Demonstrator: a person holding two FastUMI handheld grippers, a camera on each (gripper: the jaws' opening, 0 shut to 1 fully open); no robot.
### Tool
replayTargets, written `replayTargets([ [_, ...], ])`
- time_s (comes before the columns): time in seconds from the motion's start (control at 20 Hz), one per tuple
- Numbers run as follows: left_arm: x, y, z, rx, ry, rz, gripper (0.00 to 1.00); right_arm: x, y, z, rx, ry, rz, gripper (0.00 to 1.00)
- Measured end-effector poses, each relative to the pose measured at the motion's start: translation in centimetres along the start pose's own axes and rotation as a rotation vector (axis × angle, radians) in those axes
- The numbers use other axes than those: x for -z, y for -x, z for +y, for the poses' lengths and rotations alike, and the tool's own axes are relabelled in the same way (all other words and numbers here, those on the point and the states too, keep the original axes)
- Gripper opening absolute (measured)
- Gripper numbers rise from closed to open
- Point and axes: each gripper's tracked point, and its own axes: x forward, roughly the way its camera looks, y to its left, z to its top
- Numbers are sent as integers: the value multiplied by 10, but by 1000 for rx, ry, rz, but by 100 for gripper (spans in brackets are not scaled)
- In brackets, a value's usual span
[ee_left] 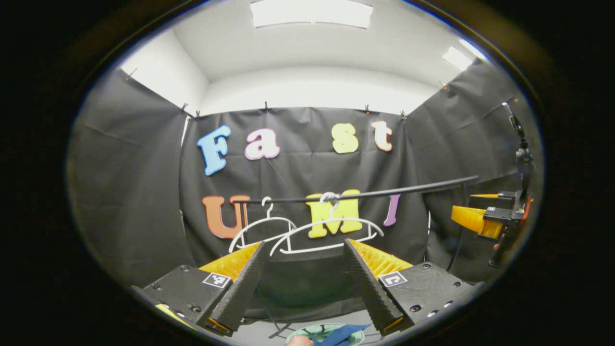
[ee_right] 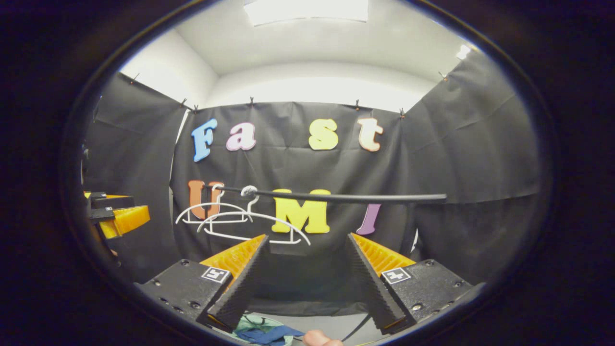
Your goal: Grasp the clothes on the hanger with both hands and then place them into the laundry hamper below.
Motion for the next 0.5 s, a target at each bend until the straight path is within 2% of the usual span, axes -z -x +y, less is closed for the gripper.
replayTargets([
  [0.2,-20,29,-32,-13,21,-40,98,-29,39,-50,15,7,-79,100],
  [0.45,-37,70,-70,-48,14,-46,97,-35,70,-80,-43,12,-105,100],
  [0.5,-42,77,-76,-57,4,-57,100,-34,74,-82,-60,3,-110,100],
])
